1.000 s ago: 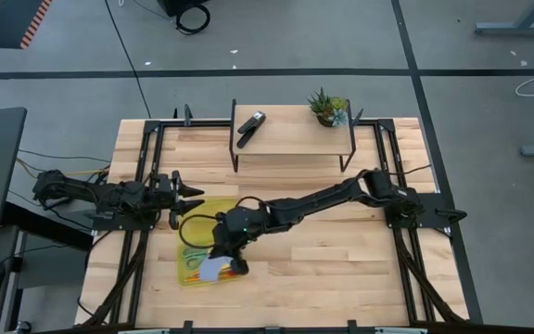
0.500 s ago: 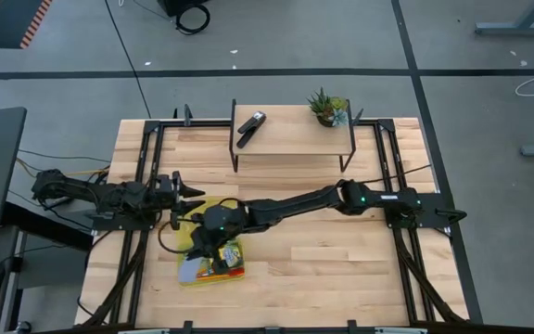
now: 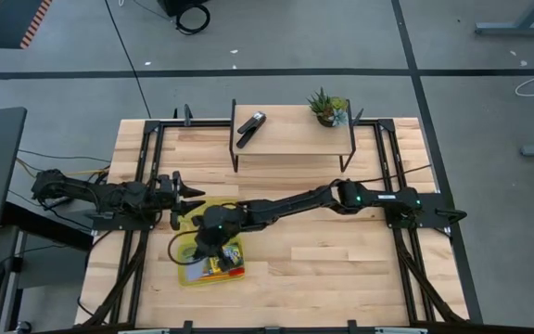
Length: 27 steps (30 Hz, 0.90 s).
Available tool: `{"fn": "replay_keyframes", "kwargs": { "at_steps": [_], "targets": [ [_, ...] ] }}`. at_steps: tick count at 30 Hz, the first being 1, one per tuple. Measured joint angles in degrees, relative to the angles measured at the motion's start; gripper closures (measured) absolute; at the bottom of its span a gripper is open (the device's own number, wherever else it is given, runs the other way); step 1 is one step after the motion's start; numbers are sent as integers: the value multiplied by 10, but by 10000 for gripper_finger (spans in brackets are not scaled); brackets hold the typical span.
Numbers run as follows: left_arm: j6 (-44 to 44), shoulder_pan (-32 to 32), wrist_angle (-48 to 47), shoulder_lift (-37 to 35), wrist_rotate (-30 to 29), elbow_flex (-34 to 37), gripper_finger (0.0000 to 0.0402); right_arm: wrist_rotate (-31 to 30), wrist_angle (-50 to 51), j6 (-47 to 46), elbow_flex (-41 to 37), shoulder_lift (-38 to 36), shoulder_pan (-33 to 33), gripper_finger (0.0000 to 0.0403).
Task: Pack school essentials
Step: Put the white sticky note into the yellow supply box
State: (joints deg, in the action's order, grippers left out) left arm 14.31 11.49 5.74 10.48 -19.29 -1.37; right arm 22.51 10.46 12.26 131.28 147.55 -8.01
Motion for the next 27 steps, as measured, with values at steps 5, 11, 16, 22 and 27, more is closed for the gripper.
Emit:
{"fn": "replay_keyframes", "kwargs": {
  "at_steps": [5, 11, 16, 22, 27],
  "targets": [
    [0, 0, 0, 0, 0, 0, 249, 11, -33, 30, -34, -3, 4, 386],
    [0, 0, 0, 0, 0, 0, 255, 18, -53, 25, -64, -1, 15, 386],
    [0, 0, 0, 0, 0, 0, 251, 20, -49, 14, -69, -1, 20, 385],
    [0, 0, 0, 0, 0, 0, 251, 40, -45, -1, -70, -1, 19, 384],
    [0, 0, 0, 0, 0, 0, 256, 46, -35, -16, -70, -2, 19, 368]
  ]
}}
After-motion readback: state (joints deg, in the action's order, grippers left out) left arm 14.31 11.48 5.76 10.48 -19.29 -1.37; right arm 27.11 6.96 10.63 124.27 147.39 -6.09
